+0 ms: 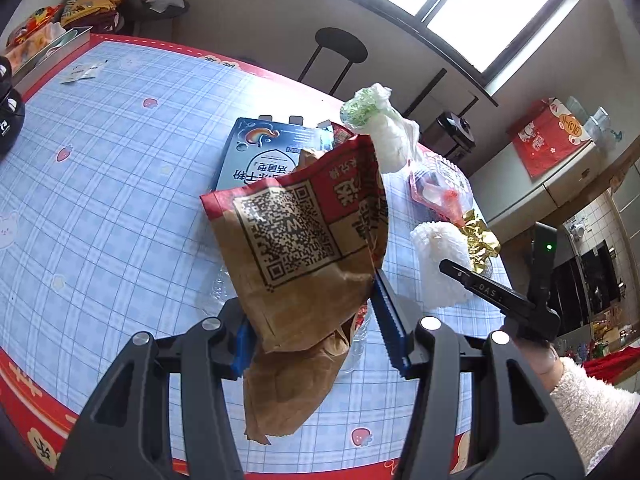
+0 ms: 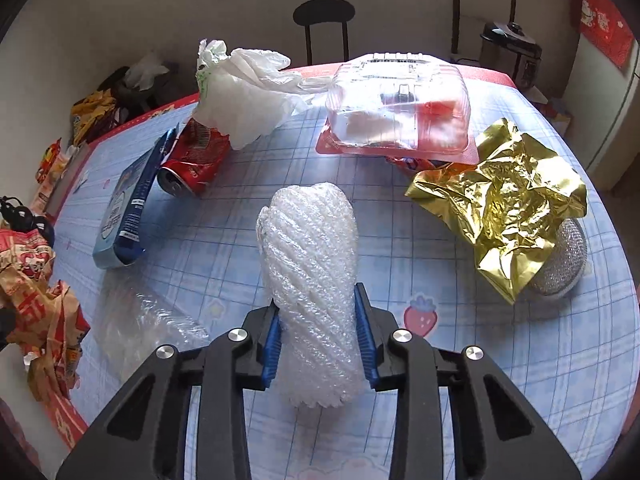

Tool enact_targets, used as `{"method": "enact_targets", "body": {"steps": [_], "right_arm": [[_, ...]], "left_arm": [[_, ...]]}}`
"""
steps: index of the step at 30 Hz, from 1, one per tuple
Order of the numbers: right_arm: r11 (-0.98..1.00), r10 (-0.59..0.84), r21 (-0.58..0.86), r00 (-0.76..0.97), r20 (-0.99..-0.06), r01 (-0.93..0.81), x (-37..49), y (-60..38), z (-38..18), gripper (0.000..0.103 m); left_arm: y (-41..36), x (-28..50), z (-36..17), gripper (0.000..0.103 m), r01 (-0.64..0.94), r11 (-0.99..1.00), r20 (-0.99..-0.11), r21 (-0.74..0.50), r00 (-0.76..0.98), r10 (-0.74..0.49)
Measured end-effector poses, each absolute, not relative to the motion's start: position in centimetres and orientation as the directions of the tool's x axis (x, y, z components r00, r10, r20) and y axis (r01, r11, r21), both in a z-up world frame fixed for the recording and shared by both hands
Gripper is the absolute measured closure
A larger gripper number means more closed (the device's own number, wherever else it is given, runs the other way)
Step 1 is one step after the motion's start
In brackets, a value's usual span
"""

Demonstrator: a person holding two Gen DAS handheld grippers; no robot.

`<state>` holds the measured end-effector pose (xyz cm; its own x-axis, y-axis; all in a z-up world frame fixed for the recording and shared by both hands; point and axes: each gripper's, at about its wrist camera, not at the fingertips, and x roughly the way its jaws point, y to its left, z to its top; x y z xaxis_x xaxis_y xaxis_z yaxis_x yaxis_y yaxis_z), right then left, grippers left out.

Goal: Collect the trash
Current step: 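Carry the paper bag and the foam net in both tools over the brown bucket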

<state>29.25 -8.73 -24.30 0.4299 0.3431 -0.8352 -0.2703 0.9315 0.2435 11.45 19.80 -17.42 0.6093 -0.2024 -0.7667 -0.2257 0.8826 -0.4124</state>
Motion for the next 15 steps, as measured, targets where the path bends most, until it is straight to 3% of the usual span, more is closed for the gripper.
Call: {"method": "enact_targets", "body": {"steps": [8,15], "right_arm": [[0.896,0.438,0.319,0.496,-0.749,-0.309,23.2,-13.8,-19.6,0.074],[0.907,0.422,0.310,0.602,-0.678,-0.287,19.7,-20.5,-15.6,0.074]], "left_arm": [[15.5,11.6,-15.6,0.049,-0.165,0.909,-0.760,-0.383,0.615,-0.209],[9.7,11.3,-12.9,0.049,-0.097,0.928,-0.746,-0.359,0.628,-0.223]]}}
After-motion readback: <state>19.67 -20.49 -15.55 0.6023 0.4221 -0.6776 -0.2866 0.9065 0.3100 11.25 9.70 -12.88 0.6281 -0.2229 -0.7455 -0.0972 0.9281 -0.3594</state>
